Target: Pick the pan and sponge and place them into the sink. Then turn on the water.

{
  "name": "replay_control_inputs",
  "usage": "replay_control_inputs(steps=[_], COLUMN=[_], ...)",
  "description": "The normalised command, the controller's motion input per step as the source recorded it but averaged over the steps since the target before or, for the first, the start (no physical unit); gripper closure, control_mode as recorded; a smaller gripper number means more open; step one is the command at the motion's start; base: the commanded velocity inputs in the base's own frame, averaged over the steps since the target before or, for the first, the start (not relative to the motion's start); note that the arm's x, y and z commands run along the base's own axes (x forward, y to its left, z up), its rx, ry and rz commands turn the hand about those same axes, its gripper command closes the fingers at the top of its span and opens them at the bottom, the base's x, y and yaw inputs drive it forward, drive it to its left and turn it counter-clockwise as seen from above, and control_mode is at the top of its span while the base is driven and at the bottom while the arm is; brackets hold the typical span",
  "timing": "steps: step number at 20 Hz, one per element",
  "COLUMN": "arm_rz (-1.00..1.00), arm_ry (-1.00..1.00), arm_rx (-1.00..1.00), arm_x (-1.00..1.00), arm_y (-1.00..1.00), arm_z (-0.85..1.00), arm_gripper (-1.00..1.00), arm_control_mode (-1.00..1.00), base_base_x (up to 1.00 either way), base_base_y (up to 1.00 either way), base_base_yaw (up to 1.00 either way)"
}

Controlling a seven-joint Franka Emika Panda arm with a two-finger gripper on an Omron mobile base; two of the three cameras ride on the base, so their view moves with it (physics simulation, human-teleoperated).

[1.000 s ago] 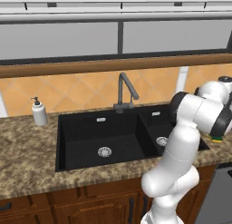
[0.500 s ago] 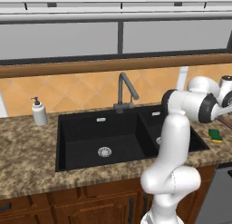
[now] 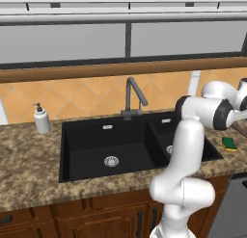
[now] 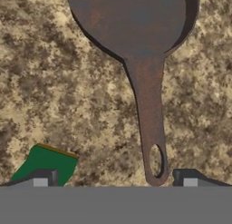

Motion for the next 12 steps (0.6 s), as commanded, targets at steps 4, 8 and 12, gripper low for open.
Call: replay_control_inputs(steps=[4,8,12], arm_rz=[0.00,0.00,0.00], arm_ry=[0.00,0.02,0.03], arm_rx=[0.00,0.00,0.00], arm_x=[0.00,0.00,0.00], arm_y=[0.00,-0.05,-0.09], arm_z=[0.00,-0.07,-0.18], arm_gripper=[-1.00,-1.00,-1.00], arm_control_mode=[-1.00,-1.00,-1.00], base_base_x=[0.00,0.00,0.00], base_base_y=[0.00,0.00,0.00], base_base_yaw=[0.00,0.00,0.00])
